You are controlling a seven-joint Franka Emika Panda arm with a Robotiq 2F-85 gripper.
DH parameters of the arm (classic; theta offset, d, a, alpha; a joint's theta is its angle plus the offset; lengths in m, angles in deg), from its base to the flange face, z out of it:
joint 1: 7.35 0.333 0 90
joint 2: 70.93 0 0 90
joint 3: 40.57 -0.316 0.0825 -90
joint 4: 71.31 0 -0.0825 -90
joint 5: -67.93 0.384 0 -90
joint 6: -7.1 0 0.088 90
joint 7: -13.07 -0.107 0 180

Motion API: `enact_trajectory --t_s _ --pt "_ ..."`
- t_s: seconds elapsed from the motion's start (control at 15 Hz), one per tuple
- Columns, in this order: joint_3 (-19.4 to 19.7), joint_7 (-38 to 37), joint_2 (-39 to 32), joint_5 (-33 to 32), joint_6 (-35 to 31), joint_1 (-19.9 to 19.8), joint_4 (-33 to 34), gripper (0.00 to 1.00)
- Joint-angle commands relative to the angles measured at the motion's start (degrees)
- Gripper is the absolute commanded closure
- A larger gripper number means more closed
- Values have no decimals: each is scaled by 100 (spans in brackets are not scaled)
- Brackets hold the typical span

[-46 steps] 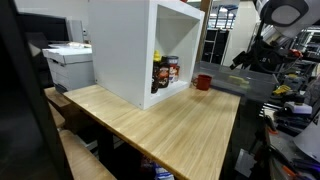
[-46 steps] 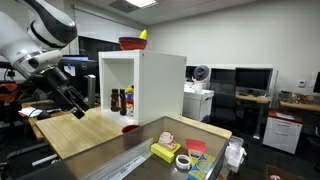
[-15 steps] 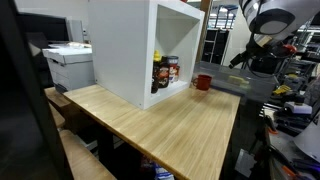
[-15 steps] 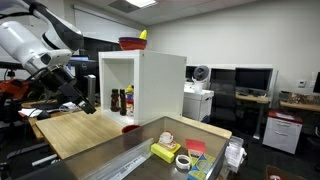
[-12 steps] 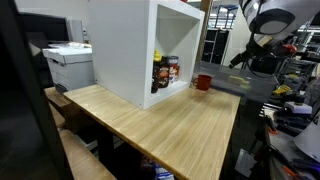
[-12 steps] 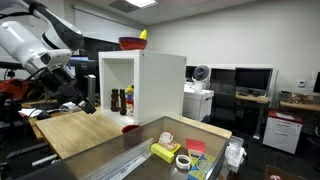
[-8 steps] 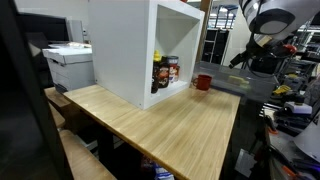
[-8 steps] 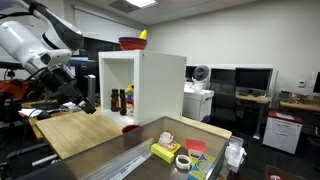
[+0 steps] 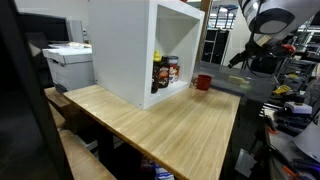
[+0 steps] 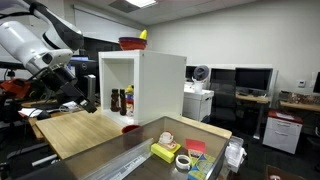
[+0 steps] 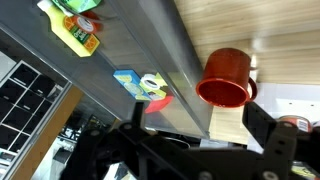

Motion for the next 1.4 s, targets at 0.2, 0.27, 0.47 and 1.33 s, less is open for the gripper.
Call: enact_trajectory --t_s 0.2,0.27,0.47,1.33 --pt "129 170 -7 -299 420 188 -45 0" --pt "158 182 -1 -359 519 217 -63 0" --pt "281 211 54 -538 886 280 -126 0" --pt "1448 364 959 -1983 1600 1090 -317 0"
